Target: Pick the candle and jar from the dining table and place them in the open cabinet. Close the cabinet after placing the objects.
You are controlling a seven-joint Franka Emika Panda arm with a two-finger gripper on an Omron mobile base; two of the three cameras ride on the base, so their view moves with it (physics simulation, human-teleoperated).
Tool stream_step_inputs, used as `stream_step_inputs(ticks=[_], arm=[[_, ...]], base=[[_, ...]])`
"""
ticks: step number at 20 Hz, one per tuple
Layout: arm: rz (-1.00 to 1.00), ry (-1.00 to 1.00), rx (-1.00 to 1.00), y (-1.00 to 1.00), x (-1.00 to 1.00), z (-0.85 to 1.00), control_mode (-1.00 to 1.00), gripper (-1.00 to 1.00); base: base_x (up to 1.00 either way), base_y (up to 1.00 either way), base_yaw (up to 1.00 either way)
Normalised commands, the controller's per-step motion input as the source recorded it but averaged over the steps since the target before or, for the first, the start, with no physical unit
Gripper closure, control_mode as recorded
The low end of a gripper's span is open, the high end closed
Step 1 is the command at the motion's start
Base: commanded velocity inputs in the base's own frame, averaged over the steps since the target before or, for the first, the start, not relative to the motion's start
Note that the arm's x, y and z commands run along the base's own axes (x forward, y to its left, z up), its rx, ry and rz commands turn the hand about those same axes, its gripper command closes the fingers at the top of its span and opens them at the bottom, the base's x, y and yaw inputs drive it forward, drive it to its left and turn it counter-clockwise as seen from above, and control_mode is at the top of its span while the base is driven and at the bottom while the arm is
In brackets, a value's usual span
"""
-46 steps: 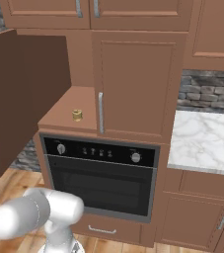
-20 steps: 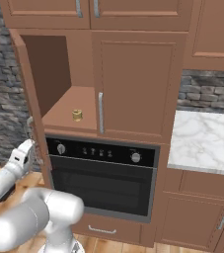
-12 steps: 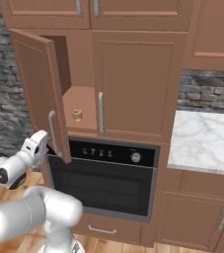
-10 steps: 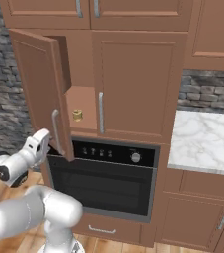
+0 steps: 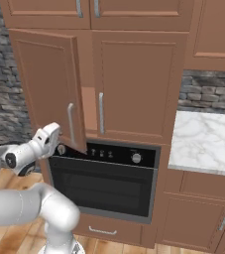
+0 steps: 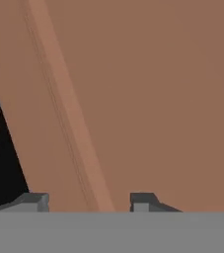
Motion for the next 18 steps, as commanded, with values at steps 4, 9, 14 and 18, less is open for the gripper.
stream_step_inputs(ticks=[4, 9, 14, 18], arm=[[-0.20, -0.08, 0.00, -0.07, 0.58, 0.10, -1.00, -1.00], [-0.18, -0.07, 0.00, -0.02, 0.56, 0.09, -1.00, -1.00], [-0.15, -0.09, 0.00, 0.00, 0.44, 0.01, -1.00, -1.00], [-0.13, -0.09, 0.00, 0.00, 0.34, 0.00, -1.00, -1.00]], base=[[0.00, 0.00, 0.00], [0.00, 0.00, 0.00], [0.00, 0.00, 0.00], [0.00, 0.00, 0.00]])
